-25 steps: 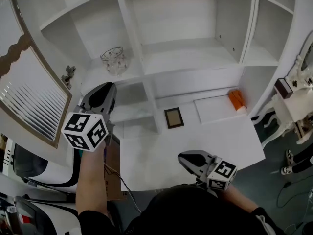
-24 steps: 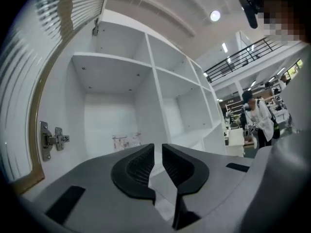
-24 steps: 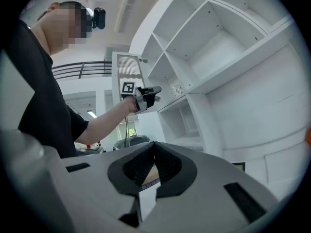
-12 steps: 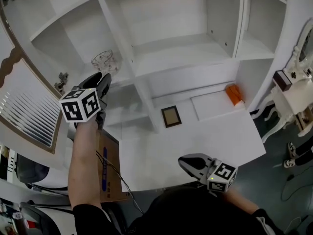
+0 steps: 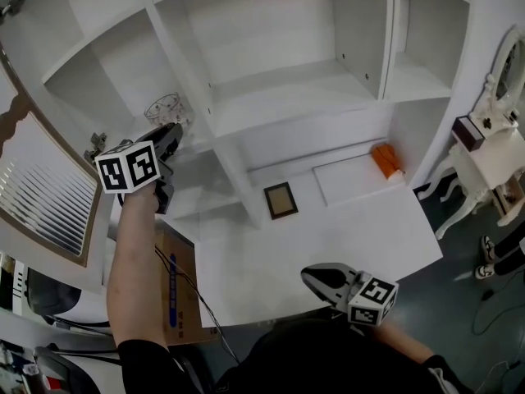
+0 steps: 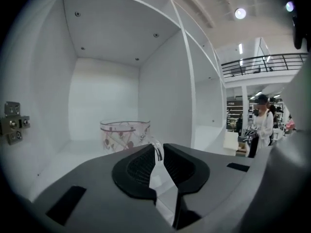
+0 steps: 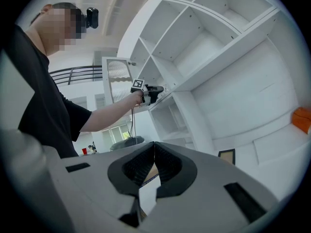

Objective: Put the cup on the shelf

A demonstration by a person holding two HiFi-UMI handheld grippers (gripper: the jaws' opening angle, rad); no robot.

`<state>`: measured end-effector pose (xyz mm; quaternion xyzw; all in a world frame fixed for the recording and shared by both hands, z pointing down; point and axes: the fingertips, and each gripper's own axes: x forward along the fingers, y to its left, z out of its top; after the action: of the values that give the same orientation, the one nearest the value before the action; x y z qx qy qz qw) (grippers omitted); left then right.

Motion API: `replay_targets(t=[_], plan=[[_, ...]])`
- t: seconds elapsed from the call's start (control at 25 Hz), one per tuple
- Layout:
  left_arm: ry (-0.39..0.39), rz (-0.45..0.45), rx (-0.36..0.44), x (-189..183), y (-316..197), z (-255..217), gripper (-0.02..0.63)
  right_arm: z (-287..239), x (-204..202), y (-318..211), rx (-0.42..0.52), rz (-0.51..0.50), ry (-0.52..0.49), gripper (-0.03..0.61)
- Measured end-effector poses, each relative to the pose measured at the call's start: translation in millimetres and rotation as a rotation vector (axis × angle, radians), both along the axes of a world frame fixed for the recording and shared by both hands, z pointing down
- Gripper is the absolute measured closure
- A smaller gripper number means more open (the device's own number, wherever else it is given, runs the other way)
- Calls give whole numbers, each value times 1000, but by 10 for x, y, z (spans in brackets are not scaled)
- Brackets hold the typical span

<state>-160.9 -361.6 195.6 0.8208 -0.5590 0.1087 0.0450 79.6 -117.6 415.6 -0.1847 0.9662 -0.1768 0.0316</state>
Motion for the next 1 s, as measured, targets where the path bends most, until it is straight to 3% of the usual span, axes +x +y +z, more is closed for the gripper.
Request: replay_targets(t=[0.12,0.4,1.0], plan=[[34,40,1,79,15,-2,565,28,63,-21,-8,12,6,561],[185,110,84,211,94,-176,577,63,81,-36,-22,12,17,561],[259,184,153,196,232,-319,583,56,17,-117,-22,14,41,561]])
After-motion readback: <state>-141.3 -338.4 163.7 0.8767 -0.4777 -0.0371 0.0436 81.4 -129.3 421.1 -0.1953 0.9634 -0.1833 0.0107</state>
